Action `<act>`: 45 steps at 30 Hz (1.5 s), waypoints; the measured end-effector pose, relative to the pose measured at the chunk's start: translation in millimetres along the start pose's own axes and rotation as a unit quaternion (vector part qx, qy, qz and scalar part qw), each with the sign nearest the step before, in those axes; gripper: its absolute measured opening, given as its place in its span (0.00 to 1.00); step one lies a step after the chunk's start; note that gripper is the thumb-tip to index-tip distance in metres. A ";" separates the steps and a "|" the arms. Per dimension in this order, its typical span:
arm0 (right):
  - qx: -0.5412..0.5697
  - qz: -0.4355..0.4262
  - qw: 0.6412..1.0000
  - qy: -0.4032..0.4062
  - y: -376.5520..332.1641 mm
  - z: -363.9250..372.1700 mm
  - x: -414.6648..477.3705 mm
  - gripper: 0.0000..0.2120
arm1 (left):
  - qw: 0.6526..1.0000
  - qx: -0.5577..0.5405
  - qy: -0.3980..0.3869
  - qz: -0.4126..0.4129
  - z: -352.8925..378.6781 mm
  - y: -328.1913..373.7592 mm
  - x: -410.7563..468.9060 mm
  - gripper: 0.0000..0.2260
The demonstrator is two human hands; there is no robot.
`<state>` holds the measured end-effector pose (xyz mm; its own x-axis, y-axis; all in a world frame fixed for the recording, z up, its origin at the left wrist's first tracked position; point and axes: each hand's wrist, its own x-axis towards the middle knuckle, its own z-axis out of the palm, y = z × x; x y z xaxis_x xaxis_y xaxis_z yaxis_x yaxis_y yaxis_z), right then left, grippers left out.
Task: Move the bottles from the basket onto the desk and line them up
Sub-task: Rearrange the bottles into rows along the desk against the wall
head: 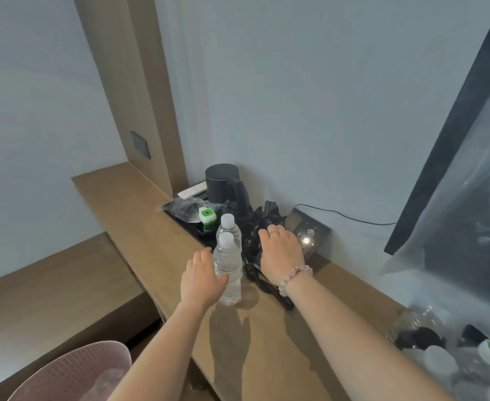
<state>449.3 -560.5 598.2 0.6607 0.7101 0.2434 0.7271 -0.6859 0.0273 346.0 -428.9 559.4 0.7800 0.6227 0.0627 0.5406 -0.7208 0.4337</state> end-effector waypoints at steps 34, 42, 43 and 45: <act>0.351 0.209 0.909 -0.084 -50.4 68.3 76.5 0.46 | 0.973 -0.217 -0.001 -0.084 7.4 -59.6 20.8 0.25; 0.441 0.268 0.857 0.010 -72.5 88.8 87.4 0.38 | 0.978 -0.187 0.006 -0.095 -12.4 -86.3 12.1 0.25; 0.444 0.275 0.852 0.018 -74.5 89.2 88.5 0.37 | 0.978 -0.185 0.006 -0.097 -13.7 -87.3 12.2 0.26; 0.448 0.284 0.847 0.029 -77.2 89.9 89.6 0.35 | 0.978 -0.183 0.006 -0.100 -14.1 -88.9 13.2 0.26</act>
<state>469.1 -429.7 530.7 0.9603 0.2782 0.0179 0.1609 -0.5004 -0.8507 303.7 -352.3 534.3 0.6646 0.7457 -0.0470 0.5316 -0.4277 0.7310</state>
